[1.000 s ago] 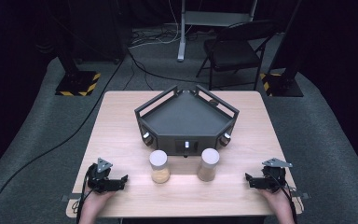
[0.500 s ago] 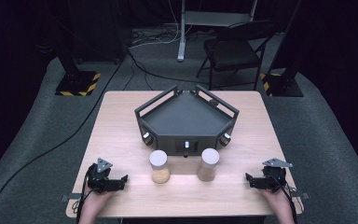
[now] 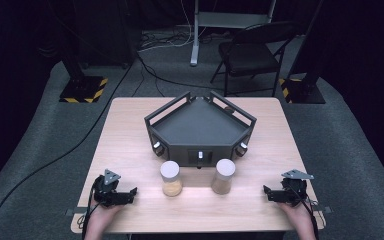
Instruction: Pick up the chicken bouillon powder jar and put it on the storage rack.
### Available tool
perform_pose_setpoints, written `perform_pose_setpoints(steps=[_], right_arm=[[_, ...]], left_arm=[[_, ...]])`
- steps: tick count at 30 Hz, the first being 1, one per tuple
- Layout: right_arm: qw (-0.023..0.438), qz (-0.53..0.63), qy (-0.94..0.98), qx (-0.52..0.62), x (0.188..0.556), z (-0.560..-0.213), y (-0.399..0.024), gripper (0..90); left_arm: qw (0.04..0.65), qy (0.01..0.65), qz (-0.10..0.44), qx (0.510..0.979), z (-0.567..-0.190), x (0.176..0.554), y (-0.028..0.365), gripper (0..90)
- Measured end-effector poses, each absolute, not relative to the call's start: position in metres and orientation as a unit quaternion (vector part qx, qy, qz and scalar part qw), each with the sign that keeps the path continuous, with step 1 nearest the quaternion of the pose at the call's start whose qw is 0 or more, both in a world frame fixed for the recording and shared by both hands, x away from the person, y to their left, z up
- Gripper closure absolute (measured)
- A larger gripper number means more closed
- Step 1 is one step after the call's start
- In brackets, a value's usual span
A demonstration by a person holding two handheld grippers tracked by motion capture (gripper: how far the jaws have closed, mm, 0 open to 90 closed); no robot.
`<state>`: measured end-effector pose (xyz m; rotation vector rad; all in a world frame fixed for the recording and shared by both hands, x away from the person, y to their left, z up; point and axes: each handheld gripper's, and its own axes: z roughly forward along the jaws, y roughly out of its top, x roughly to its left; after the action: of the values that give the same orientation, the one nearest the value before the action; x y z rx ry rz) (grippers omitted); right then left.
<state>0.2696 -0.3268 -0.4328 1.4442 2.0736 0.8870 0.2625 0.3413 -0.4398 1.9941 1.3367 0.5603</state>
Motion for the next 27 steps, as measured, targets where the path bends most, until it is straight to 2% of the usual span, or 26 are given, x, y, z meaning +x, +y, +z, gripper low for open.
perform_pose_setpoints(steps=[13, 27], right_arm=[[0.23, 0.322, 0.754, 0.525, 0.27, -0.433, -0.327, 0.0], [0.23, 0.322, 0.754, 0.525, 0.27, -0.433, -0.327, 0.0]], left_arm=[[0.363, 0.511, 0.196, 0.754, -0.437, 0.258, 0.356, 5.0], [0.435, 0.45, 0.193, 0.756, -0.416, 0.24, 0.355, 6.2]])
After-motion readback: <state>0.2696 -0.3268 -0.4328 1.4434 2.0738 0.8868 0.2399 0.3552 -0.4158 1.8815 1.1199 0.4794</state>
